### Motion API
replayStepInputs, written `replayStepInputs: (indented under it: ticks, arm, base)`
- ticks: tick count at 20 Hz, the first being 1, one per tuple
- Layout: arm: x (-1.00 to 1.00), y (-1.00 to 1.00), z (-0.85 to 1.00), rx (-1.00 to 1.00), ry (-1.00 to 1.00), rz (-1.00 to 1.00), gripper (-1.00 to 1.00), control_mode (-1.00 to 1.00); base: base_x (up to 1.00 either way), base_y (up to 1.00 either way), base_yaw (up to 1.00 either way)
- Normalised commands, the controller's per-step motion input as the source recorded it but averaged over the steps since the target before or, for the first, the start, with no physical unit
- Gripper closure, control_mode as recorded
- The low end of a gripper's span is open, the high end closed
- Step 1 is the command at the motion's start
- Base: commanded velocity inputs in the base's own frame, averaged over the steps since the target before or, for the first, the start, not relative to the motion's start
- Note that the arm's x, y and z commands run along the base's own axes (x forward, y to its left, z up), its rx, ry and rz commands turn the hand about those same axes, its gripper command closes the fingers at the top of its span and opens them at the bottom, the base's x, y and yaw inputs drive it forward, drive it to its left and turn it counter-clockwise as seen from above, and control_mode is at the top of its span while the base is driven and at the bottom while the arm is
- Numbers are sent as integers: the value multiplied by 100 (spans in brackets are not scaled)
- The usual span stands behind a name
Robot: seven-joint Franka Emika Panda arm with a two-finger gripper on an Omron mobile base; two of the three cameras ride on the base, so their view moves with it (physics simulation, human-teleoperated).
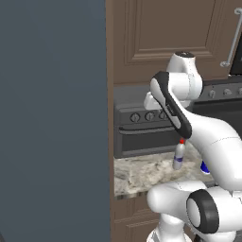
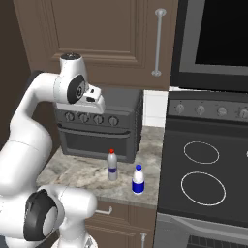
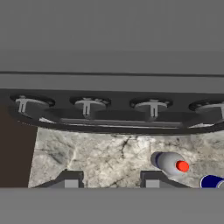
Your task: Take the bottled waters from the counter and place them in the freezer to freeze. Close the freezer door after placing the bottles.
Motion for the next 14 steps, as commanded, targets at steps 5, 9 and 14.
replayStepInputs:
  ticks: [5,9,14]
  arm:
    - [-17,-2,-2,1,-6,0,-100,-100]
    - [-44,-10,0,2,-15,0,-100,-100]
    - [-33,-28,0,0,-13,0,-100,-100]
  base:
    - [0,0,0]
    - [0,0,0]
    - [0,0,0]
